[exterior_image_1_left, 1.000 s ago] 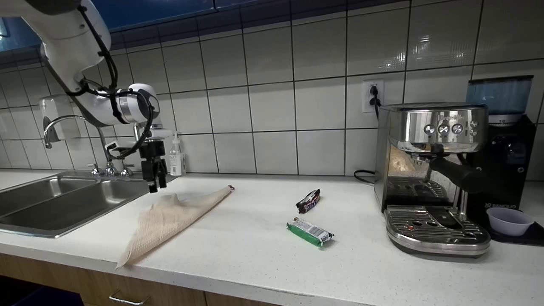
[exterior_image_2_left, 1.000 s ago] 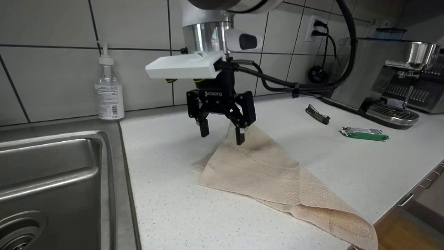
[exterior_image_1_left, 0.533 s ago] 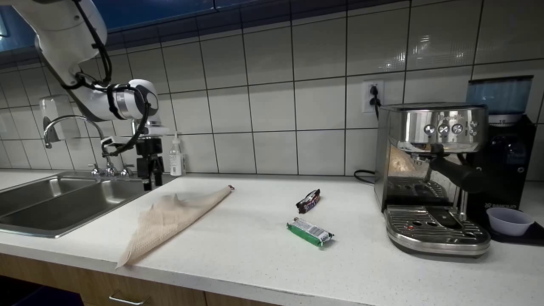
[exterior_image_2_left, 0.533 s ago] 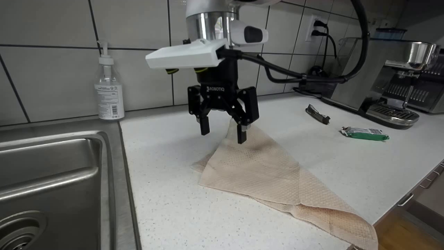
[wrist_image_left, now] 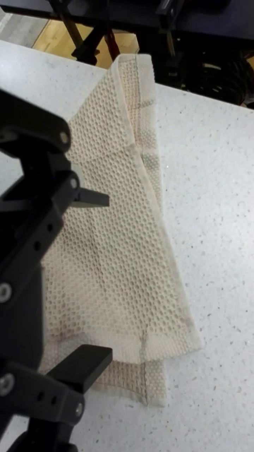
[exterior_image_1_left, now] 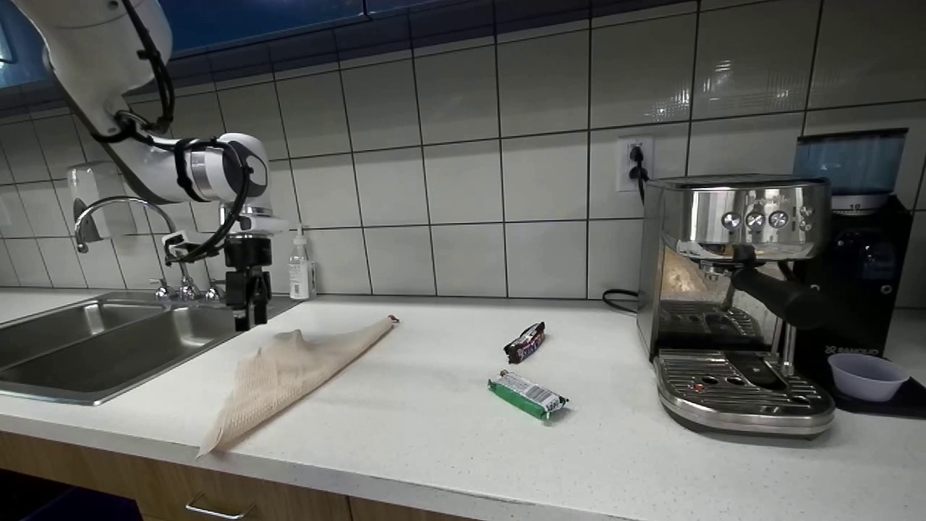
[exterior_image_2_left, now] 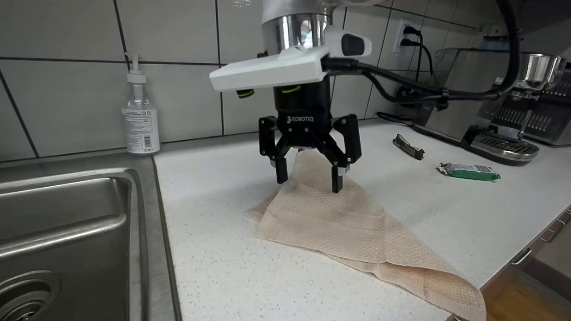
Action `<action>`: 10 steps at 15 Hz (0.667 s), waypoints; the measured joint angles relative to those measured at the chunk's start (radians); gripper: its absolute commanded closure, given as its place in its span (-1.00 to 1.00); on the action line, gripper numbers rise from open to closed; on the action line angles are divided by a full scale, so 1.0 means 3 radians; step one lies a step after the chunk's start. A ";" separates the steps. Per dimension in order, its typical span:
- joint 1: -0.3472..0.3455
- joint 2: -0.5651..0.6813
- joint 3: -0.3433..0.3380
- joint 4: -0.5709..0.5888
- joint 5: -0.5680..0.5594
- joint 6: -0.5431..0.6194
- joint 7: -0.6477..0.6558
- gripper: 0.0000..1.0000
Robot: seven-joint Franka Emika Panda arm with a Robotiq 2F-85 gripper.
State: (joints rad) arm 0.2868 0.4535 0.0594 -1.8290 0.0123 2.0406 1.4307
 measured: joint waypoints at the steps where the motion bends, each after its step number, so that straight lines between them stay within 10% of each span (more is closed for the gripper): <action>1: -0.0004 -0.0038 0.0000 -0.0060 0.0000 -0.0011 -0.0070 -1.00; 10: -0.0076 -0.0411 0.0022 -0.0670 0.0013 -0.0037 -0.0831 -1.00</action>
State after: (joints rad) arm 0.2638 0.3301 0.0661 -2.0300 0.0162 2.0296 1.1814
